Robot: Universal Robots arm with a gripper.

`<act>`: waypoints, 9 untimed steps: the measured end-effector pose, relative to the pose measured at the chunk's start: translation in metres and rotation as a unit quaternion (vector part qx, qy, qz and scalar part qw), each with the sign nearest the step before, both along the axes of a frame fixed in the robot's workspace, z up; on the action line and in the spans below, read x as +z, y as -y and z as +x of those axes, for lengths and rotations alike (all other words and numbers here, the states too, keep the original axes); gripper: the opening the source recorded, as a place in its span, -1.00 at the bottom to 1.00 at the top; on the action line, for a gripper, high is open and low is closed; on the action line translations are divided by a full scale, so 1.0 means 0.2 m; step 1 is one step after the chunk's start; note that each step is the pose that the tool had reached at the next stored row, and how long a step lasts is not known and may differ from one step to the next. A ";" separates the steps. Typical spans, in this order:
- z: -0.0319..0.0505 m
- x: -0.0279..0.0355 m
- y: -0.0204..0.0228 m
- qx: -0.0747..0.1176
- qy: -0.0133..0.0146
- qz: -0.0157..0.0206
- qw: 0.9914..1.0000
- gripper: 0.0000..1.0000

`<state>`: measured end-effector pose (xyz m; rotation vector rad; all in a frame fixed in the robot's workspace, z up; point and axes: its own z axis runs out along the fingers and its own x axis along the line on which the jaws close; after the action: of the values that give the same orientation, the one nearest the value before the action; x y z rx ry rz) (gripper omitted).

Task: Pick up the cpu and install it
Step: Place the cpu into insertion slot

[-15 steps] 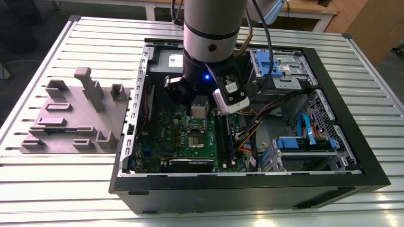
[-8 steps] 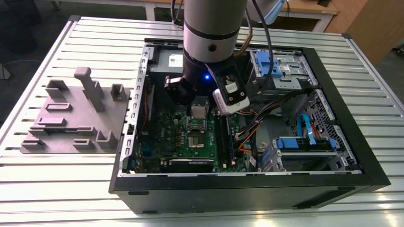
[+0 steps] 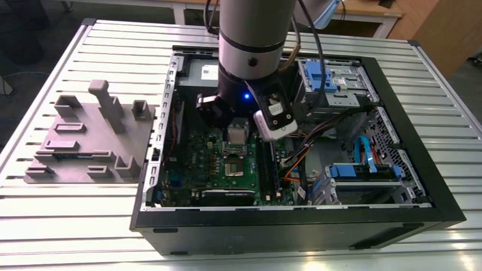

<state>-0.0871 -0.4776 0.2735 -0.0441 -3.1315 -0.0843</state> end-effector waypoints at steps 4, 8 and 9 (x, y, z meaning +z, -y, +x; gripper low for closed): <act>0.000 -0.029 0.000 0.000 0.000 0.000 1.000 -0.06; 0.000 -0.063 0.002 0.000 0.000 0.000 1.000 -0.06; 0.000 -0.069 0.003 0.000 0.000 0.000 1.000 -0.06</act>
<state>-0.0870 -0.4782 0.2597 -0.0439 -3.1314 -0.0833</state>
